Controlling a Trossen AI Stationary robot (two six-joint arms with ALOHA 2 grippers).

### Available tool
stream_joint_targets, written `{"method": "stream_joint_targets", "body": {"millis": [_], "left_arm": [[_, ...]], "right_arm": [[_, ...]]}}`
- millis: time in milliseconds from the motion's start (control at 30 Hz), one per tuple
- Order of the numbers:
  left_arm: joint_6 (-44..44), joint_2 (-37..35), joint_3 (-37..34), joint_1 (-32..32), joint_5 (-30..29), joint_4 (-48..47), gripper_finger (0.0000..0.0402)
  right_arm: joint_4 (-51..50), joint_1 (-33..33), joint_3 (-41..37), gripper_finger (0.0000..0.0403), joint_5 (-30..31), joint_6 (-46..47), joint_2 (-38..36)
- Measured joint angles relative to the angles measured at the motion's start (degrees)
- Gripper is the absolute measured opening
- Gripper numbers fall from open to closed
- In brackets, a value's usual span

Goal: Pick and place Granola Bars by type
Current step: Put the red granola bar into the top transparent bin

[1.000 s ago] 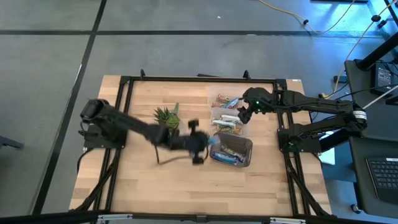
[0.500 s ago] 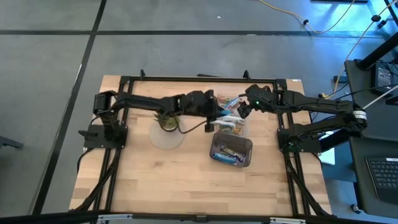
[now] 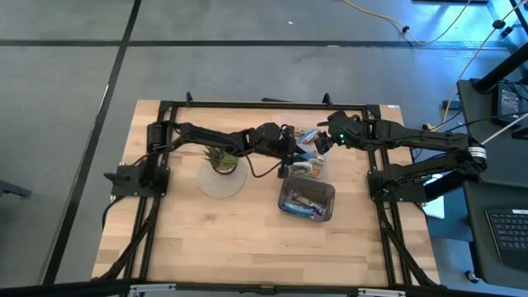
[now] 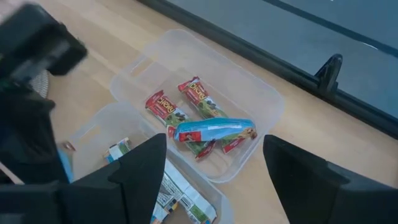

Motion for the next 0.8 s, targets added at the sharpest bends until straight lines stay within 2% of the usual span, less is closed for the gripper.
{"method": "stream_joint_targets", "body": {"millis": [167,367,600,667,800], "left_arm": [[1.77,1.0,0.0,-0.02,-0.69,1.09,0.0085],[8.18,0.63,0.02,1.8,-7.53,2.44,0.0084],[6.61,0.61,0.02,7.17,-7.85,1.77,0.0077],[3.73,0.61,0.36,9.15,-6.77,1.49,0.0077],[-2.5,1.5,1.61,12.37,1.07,1.9,0.0075]], "right_arm": [[0.01,0.0,0.0,0.0272,0.0,0.07,0.0],[0.01,0.0,0.0,0.0272,0.02,0.09,0.02],[0.01,0.0,0.0,0.0272,0.14,1.47,0.02],[0.02,0.0,0.0,0.0272,0.23,1.51,0.02],[0.05,0.0,0.0,0.0272,0.63,1.57,0.02]]}}
